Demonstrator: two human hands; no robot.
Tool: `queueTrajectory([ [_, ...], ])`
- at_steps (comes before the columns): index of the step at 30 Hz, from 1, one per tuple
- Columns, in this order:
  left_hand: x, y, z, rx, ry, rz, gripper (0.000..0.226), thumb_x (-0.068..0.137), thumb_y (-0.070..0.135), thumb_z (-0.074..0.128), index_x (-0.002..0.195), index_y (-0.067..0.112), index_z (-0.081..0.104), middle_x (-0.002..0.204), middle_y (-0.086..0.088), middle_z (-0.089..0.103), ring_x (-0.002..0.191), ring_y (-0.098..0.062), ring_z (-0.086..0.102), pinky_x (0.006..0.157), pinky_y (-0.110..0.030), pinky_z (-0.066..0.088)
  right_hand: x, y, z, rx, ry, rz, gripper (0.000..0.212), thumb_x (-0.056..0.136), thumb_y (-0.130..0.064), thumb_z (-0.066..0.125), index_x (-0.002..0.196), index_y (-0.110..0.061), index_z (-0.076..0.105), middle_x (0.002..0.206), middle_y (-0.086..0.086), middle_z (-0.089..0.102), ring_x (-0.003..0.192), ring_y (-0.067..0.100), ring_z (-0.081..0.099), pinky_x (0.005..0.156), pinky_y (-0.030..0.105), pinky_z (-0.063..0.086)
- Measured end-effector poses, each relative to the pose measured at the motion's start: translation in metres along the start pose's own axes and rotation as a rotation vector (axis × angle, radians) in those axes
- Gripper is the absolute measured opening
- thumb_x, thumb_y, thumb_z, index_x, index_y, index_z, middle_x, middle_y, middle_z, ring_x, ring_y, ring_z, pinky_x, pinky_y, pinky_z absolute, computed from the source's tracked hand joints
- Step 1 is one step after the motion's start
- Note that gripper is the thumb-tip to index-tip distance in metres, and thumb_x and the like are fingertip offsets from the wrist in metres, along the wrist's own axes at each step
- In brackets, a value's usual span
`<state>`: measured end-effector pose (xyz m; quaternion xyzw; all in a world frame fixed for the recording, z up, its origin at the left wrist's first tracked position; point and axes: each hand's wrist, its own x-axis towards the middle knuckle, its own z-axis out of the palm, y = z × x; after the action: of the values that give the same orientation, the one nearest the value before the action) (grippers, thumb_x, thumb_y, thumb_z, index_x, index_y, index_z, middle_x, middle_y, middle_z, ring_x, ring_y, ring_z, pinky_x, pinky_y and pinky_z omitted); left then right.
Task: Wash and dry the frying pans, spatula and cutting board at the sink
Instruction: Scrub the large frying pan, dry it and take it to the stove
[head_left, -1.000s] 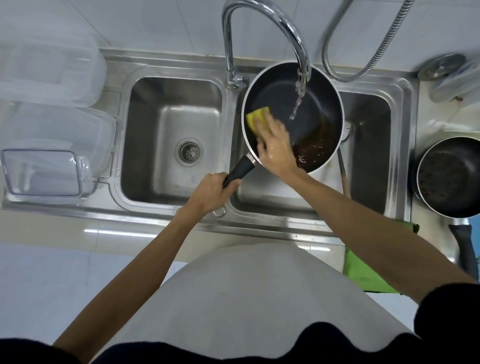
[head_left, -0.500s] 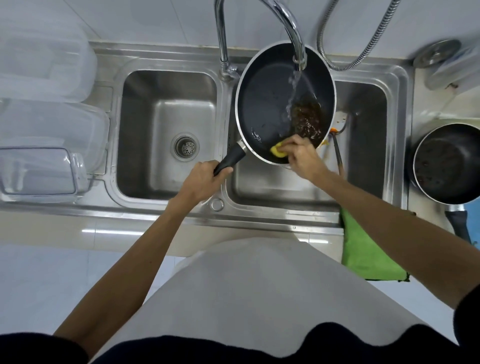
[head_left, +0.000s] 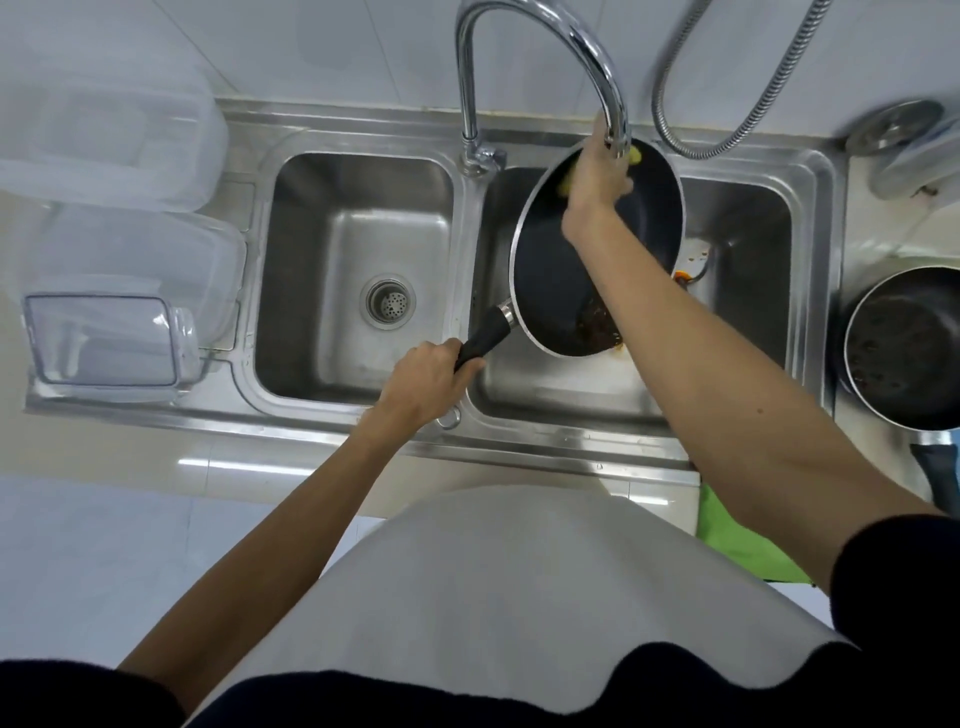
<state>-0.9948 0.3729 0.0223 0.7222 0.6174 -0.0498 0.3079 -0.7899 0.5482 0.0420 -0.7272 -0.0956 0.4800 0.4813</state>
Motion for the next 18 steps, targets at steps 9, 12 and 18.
queueTrajectory([
  [9, -0.002, -0.001, -0.004, 0.2, 0.041, 0.047, 0.033, 0.101, 0.04, 0.05, 0.109, 0.01, 0.06, 0.084, -0.013, 0.067, 0.065, -0.03, 0.048, 0.061, -0.035, 0.034, 0.0, -0.004, -0.057, 0.146, 0.086, 0.128, 0.017, 0.09, 0.0, 0.064, 0.105, -0.005, 0.059, 0.099, 0.012, 0.068, 0.083, 0.023, 0.069, 0.085, 0.044, 0.062],
  [12, 0.001, -0.003, -0.003, 0.129, 0.055, 0.037, 0.026, 0.099, 0.032, 0.054, 0.112, 0.011, 0.061, 0.085, -0.013, 0.067, 0.064, -0.03, 0.046, 0.062, -0.036, 0.035, -0.013, 0.001, -0.089, 0.259, 0.022, 0.139, 0.019, 0.093, 0.002, 0.064, 0.111, 0.001, 0.061, 0.092, 0.012, 0.067, 0.077, 0.024, 0.068, 0.08, 0.045, 0.062],
  [18, 0.024, 0.001, -0.001, -0.068, -0.079, -0.034, 0.017, 0.093, 0.026, 0.055, 0.105, 0.014, 0.057, 0.084, -0.007, 0.061, 0.079, -0.032, 0.06, 0.066, -0.036, 0.043, -0.034, 0.03, -0.153, 0.486, -0.141, 0.212, 0.025, 0.096, -0.014, 0.066, 0.12, -0.006, 0.065, 0.104, 0.009, 0.075, 0.092, 0.022, 0.072, 0.081, 0.035, 0.061],
])
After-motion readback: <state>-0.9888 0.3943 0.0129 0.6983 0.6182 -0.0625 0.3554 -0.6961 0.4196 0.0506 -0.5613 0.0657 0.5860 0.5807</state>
